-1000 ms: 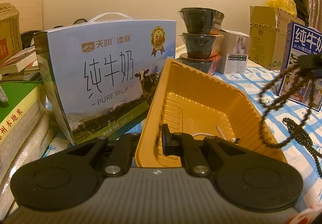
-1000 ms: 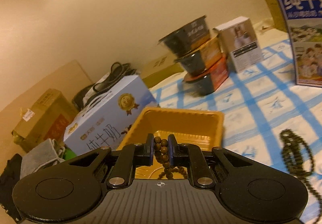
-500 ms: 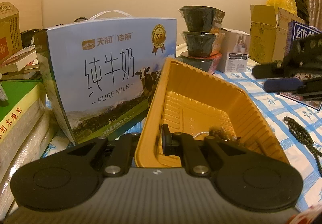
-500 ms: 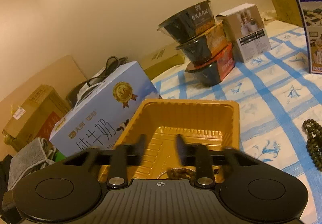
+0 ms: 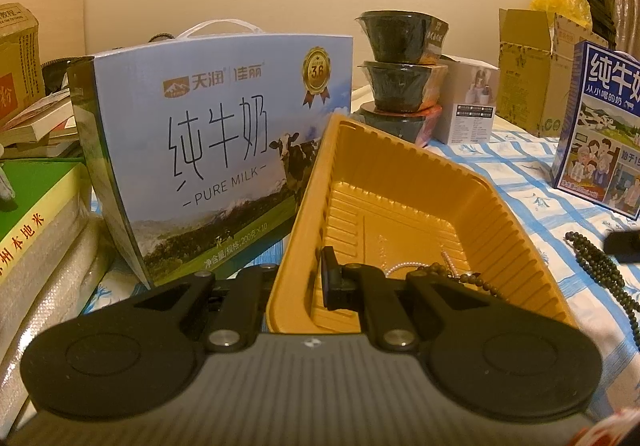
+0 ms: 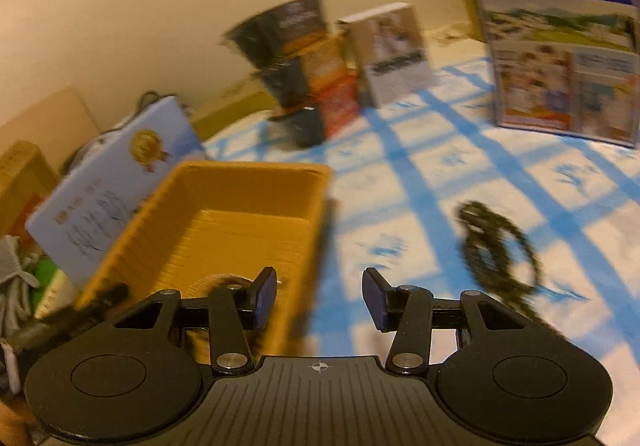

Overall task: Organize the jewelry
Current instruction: 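Return the right gripper to the dark green bead strand and grasp it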

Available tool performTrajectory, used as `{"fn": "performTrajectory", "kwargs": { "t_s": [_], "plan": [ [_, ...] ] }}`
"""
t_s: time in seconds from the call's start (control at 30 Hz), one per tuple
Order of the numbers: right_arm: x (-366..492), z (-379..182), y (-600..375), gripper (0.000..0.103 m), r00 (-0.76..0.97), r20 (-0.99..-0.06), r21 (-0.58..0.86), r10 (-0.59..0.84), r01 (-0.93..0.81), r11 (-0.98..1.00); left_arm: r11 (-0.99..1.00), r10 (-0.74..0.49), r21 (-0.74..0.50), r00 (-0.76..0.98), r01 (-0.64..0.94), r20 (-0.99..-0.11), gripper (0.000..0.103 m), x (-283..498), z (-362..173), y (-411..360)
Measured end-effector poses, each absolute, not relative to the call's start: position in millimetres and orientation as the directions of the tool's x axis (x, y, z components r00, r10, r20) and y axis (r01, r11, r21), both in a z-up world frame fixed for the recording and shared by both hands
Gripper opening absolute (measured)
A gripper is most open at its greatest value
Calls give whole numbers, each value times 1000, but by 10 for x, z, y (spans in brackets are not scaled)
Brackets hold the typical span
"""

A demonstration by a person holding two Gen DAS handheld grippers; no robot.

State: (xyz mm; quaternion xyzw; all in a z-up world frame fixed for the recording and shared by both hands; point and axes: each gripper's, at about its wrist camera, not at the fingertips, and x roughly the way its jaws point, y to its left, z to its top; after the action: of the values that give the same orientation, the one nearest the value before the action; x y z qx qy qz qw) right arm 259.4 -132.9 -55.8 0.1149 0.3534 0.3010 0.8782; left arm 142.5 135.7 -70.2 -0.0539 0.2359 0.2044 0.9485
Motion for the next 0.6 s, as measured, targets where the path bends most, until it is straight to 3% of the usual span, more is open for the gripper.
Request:
{"fn": "performTrajectory", "kwargs": {
  "t_s": [0.6],
  "plan": [
    [2528, -896, -2059, 48, 630, -675, 265, 383, -277, 924, 911, 367, 7, 805, -411, -466, 9, 1449, -689, 1338]
  ]
}}
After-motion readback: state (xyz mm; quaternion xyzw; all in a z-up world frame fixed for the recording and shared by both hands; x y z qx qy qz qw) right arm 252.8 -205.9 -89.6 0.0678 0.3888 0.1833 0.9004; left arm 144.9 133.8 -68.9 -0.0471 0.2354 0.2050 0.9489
